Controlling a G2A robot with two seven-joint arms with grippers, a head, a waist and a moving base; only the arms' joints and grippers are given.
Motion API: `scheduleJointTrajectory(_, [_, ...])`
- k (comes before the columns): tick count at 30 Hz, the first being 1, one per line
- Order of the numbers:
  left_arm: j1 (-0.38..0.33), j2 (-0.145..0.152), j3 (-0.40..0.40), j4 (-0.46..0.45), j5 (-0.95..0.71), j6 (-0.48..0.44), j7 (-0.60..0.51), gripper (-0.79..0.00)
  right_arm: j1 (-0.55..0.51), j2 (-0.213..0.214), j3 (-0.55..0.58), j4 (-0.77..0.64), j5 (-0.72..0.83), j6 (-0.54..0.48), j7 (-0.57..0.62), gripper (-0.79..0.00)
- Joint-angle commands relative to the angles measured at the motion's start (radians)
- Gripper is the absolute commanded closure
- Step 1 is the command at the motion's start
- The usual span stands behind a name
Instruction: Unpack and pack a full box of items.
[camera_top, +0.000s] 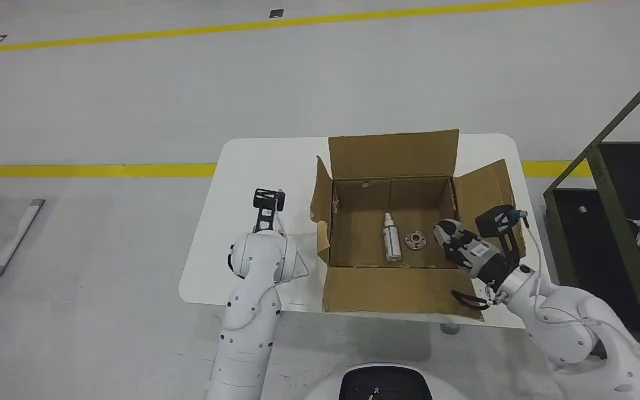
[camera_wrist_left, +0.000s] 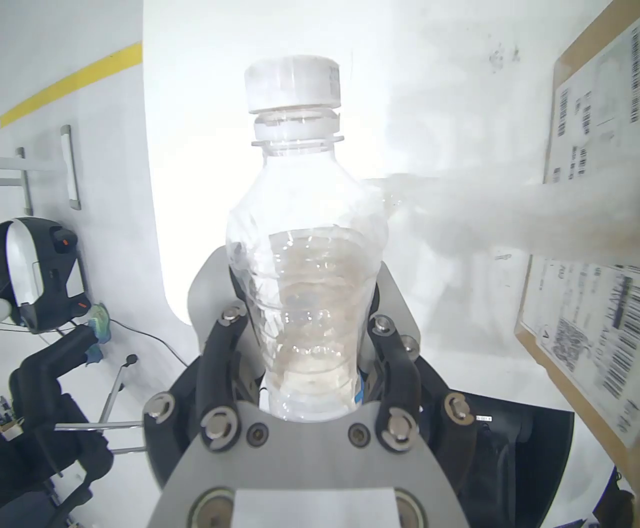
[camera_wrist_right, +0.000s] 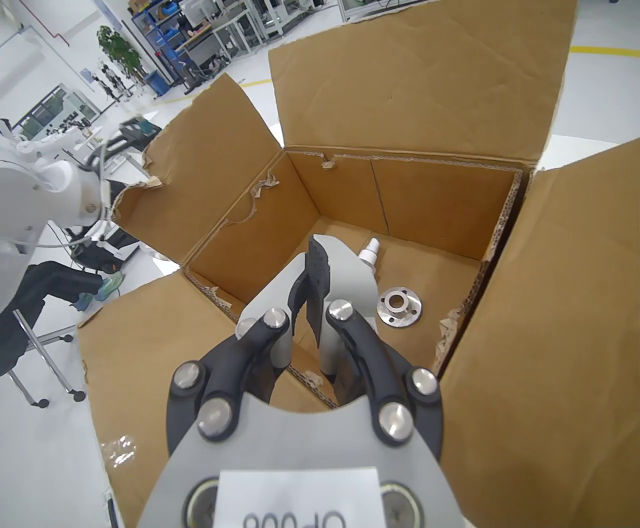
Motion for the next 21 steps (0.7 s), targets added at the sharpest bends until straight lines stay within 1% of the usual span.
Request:
scheduleJointTrajectory(1, [-0.011, -0.001, -0.006, 0.056, -0.024, -0.009, 0.014, 0.0, 0.009, 0.0, -0.001, -0.009, 0.008, 0.008, 0.011, 0.0])
scheduleJointTrajectory(4, [-0.035, -0.003, -0.019, 0.141, -0.058, -0.01, 0.01, 0.0, 0.02, 0.001, -0.001, -0.021, 0.013, 0.019, 0.024, 0.0])
scheduleJointTrajectory(6, [-0.048, -0.002, -0.022, 0.186, -0.054, -0.006, 0.028, 0.0, 0.024, 0.001, -0.003, -0.021, 0.027, 0.016, 0.031, 0.0])
scheduleJointTrajectory(11, [-0.064, -0.007, -0.025, 0.261, -0.102, 0.006, 0.043, 0.0, 0.048, 0.001, -0.001, 0.014, 0.085, 0.025, 0.06, 0.0])
scheduleJointTrajectory(12, [-0.066, -0.008, -0.024, 0.27, -0.11, 0.009, 0.04, -0.083, 0.051, 0.001, -0.002, 0.016, 0.088, 0.027, 0.066, 0.0])
scheduleJointTrajectory(13, [-0.07, -0.009, -0.022, 0.277, -0.118, 0.008, 0.037, -0.209, 0.054, 0.002, -0.002, 0.017, 0.088, 0.03, 0.073, 0.0])
scheduleJointTrajectory(14, [-0.073, -0.01, -0.019, 0.282, -0.118, 0.008, 0.036, -0.785, 0.056, 0.002, -0.004, 0.018, 0.085, 0.033, 0.081, 0.0])
scheduleJointTrajectory(18, [-0.084, -0.014, -0.012, 0.277, -0.139, 0.02, 0.03, -0.785, 0.067, 0.003, -0.014, 0.021, 0.082, 0.045, 0.1, 0.0])
scheduleJointTrajectory(20, [-0.083, -0.014, -0.007, 0.268, -0.135, 0.015, 0.029, -0.785, 0.073, 0.003, -0.02, 0.022, 0.079, 0.048, 0.111, -0.022])
scheduleJointTrajectory(21, [-0.082, -0.014, -0.008, 0.262, -0.138, 0.017, 0.026, -0.785, 0.075, 0.003, -0.023, 0.022, 0.081, 0.048, 0.115, 0.0])
